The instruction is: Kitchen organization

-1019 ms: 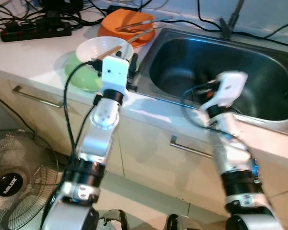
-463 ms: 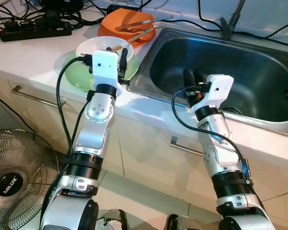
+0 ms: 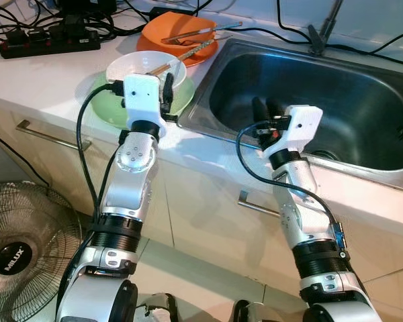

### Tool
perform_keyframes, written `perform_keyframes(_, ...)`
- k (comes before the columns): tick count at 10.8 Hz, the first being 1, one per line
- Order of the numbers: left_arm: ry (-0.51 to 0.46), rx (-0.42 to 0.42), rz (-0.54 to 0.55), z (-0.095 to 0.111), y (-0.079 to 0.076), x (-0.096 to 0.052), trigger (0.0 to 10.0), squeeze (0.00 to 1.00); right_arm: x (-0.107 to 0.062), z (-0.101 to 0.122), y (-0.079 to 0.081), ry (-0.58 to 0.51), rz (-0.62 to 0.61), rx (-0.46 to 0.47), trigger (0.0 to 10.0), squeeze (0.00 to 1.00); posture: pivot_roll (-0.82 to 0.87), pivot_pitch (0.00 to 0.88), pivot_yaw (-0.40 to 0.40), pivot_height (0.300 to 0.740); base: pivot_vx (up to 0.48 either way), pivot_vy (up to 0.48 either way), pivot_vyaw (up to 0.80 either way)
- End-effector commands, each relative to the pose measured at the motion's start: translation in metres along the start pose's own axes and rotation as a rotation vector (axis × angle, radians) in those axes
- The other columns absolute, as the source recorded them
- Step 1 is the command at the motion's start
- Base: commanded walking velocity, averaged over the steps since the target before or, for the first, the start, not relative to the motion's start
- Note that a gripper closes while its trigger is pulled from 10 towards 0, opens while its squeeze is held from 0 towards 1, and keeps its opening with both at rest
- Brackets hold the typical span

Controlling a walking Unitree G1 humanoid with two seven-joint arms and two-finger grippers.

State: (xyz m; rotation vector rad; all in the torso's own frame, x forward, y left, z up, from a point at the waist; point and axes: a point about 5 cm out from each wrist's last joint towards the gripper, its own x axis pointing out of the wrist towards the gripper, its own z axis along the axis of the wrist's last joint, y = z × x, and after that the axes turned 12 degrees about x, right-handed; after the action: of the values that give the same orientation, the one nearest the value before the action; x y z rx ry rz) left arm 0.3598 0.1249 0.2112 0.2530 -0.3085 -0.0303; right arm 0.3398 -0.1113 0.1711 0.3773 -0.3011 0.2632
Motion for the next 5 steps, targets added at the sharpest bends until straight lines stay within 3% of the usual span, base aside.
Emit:
perform_keyframes(1, 0.034, -0.008, 0.002, -0.0053, 0.0021, -0.0003, 10.0, 0.00, -0.0025, -0.0033, -0.0024, 0.016, -0.009, -0.001, 10.0, 0.00, 0.06, 0.060, 0.005, 0.740, 0.000, 0.000, 0.00)
perform_keyframes(5, 0.056, -0.007, 0.018, -0.0068, 0.0097, 0.0015, 10.0, 0.00, -0.0017, -0.0009, -0.0062, 0.010, -0.019, -0.002, 10.0, 0.00, 0.06, 0.074, 0.005, 0.740, 0.000, 0.000, 0.00)
